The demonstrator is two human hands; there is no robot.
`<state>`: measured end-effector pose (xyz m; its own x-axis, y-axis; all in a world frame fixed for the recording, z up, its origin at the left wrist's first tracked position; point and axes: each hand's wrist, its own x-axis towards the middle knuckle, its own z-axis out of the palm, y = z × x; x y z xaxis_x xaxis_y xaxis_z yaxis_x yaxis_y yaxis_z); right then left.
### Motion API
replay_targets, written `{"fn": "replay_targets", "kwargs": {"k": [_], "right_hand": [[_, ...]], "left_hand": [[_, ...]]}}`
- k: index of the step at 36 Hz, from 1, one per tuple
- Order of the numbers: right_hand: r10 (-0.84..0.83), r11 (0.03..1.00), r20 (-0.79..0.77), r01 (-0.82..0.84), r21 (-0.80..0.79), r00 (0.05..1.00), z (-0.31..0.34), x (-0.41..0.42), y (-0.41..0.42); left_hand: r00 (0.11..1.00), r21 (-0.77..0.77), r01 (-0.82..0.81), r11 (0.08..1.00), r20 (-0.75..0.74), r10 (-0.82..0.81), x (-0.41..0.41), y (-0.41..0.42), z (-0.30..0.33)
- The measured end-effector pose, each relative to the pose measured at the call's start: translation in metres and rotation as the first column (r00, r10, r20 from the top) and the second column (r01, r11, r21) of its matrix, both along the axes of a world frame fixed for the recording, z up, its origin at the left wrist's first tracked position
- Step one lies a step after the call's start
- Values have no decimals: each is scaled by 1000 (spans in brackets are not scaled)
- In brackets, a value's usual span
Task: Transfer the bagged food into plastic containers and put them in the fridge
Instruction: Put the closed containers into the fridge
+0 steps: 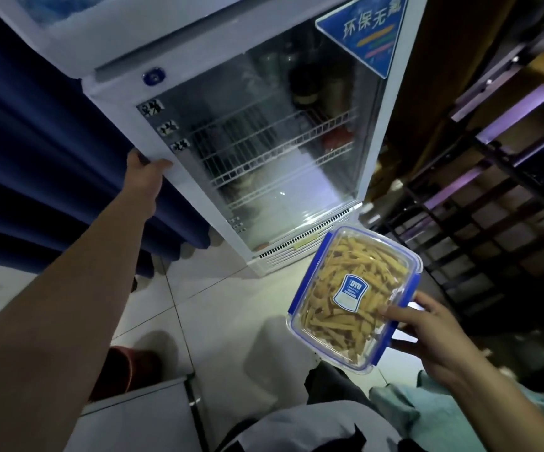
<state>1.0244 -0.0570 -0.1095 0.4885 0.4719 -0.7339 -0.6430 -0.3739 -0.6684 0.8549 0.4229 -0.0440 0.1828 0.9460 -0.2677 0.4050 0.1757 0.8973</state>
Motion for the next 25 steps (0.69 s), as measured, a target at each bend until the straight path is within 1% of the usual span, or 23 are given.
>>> {"fn": "replay_targets", "kwargs": {"k": [6,9,11,13,16,20,23,25], "right_hand": [[-35,998,8,35,-51,999,2,-18,-17],[-74,995,15,75,-60,997,10,-36,-24],[-102,993,26,103,-60,994,17,-50,-29],[-136,989,31,137,-50,990,23,-68,-37],[-210,977,2,210,-34,978,34,-96,-56],[-304,952,-16,303,-41,953,45,-135,-89],[-353,935,-1,353,-29,936,53,-163,-121],[-401,915,17,402,-47,916,55,-182,-145]], "left_hand": [[998,57,24,998,55,-27,-17,-37,2],[990,116,41,992,130,-57,-31,-84,-5],[979,166,24,986,197,-57,-40,-122,-12],[971,196,21,980,231,-67,-47,-160,-20],[945,207,131,970,268,-185,-49,-207,-31],[903,210,304,929,248,-351,-40,-259,-32],[807,216,496,841,242,-539,-26,-287,-34],[740,211,581,786,265,-618,-15,-304,-38]]}}
